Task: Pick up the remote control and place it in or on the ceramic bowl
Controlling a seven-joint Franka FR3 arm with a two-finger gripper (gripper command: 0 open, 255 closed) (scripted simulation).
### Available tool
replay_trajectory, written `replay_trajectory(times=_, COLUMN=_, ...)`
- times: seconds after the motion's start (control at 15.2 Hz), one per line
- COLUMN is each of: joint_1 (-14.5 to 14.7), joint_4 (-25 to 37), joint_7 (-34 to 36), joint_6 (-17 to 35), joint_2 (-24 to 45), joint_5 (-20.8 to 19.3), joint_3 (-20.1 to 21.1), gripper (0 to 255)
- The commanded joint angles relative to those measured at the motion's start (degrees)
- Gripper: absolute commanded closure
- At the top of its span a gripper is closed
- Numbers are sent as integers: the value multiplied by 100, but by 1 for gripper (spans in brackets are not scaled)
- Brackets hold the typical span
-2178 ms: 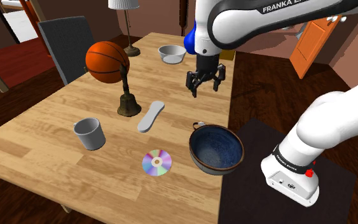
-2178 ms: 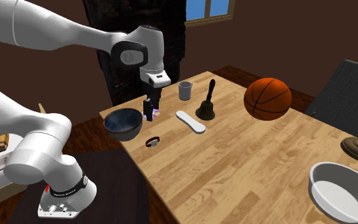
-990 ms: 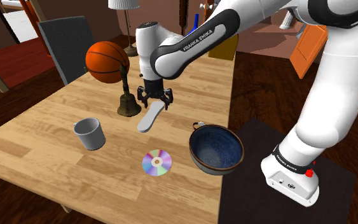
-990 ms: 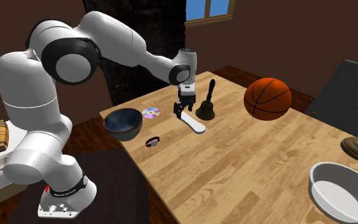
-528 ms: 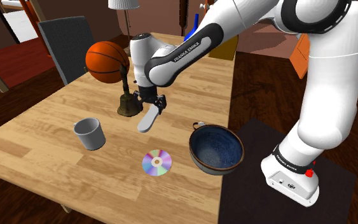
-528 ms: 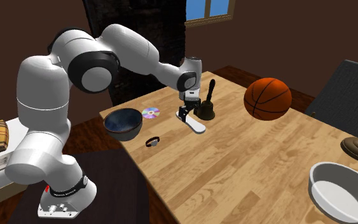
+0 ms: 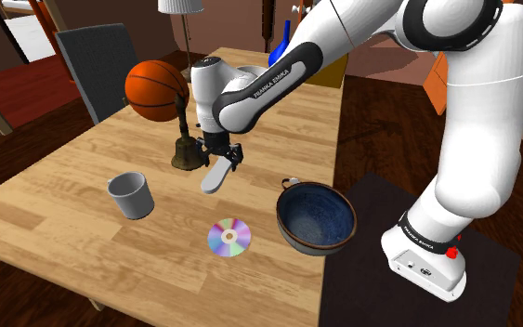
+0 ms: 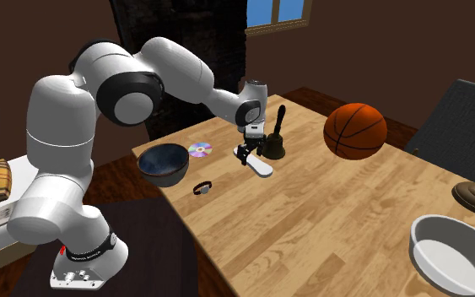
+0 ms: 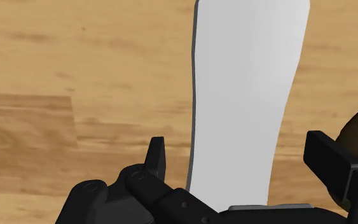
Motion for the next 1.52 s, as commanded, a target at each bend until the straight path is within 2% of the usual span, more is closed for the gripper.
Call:
replay_trajectory(times=0.0, joint_1=0, joint_4=0, joint_7=1, joint_6=2, joint_2=1, joint_5=-1, joint_3=-1, gripper=0)
replay_trajectory(times=0.07, joint_1=0, joint_4=0, joint_7=0, joint_6=1, joint_2=1, joint_5=-1, joint_3=0, gripper=0)
replay_trajectory(times=0.13, joint_1=0, joint_4=0, joint_7=0, joint_6=1, joint_2=1, joint_5=-1, joint_3=0, gripper=255)
replay_trajectory(times=0.73, joint_1=0, joint_4=0, joint_7=1, joint_6=2, joint_2=1, joint_5=-1, joint_3=-1, gripper=255)
replay_trajectory(times=1.45, joint_1=-138, joint_4=213, joint_7=-224, joint_6=-644, joint_2=-495, joint_5=347, joint_3=191, gripper=255)
